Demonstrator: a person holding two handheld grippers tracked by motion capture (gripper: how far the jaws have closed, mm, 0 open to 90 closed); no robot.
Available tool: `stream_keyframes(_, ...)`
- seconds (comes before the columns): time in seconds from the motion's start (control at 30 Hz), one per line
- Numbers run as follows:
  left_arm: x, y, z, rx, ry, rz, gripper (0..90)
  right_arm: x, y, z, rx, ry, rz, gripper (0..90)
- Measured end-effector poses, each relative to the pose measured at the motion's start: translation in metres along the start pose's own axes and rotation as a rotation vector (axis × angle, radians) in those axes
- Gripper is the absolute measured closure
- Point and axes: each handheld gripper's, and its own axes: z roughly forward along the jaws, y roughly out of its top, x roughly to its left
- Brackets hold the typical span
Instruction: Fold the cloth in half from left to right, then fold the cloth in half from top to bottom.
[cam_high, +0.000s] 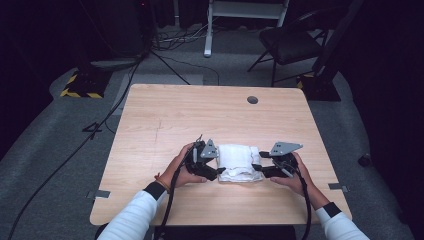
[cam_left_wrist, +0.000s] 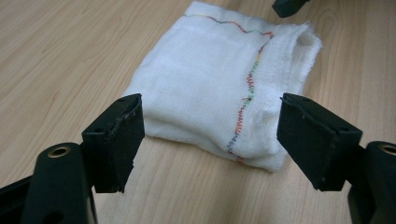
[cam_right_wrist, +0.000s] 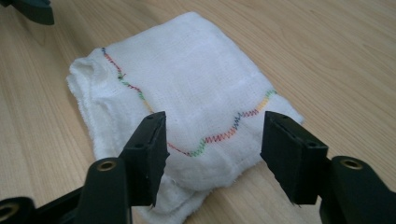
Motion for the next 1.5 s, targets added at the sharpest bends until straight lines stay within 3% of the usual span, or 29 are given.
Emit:
stream_keyframes(0.13,0.002,-0.002,0.005,0.009,0.018,-0.005,22.4,0.003,0.004,0.006,0.020,-0.007,-0.024,40.2)
stream_keyframes(0.23,0.004,-0.004,0.015,0.010,0.008,-0.041,24.7,0.002,0.004,0.013,0.043,0.001,-0.030,41.4)
stream_keyframes(0.37,0.001,-0.012,0.032,0.070,0.028,-0.046,24.9,0.003,-0.001,0.024,0.094,0.020,-0.033,41.3)
stream_keyframes(0.43,-0.001,-0.015,0.038,0.071,0.024,-0.057,25.0,0.004,-0.004,0.026,0.103,0.016,-0.037,41.1)
stream_keyframes(0.53,0.000,-0.016,0.045,0.073,0.023,-0.068,23.1,0.003,-0.008,0.028,0.098,0.021,-0.005,40.0)
stream_keyframes(0.8,0.017,-0.017,0.055,0.073,-0.045,-0.104,15.0,-0.007,-0.009,0.035,0.087,0.065,0.020,39.1)
stream_keyframes(0.97,0.019,-0.016,0.055,0.059,0.040,-0.045,15.1,-0.014,-0.002,0.042,0.090,0.034,0.012,39.0)
stream_keyframes(1.07,0.024,-0.018,0.053,0.063,0.070,-0.053,15.1,-0.020,0.002,0.049,0.083,0.029,0.027,39.1)
stream_keyframes(1.3,0.041,-0.023,0.045,0.084,0.082,-0.158,15.1,-0.019,0.014,0.062,0.077,0.001,0.032,39.3)
stream_keyframes(1.43,0.036,-0.018,0.033,0.063,0.118,-0.125,16.9,-0.017,0.019,0.057,0.089,-0.018,-0.001,39.3)
stream_keyframes(1.5,0.035,-0.016,0.025,0.052,0.136,-0.124,18.1,-0.017,0.022,0.051,0.066,-0.021,-0.007,39.3)
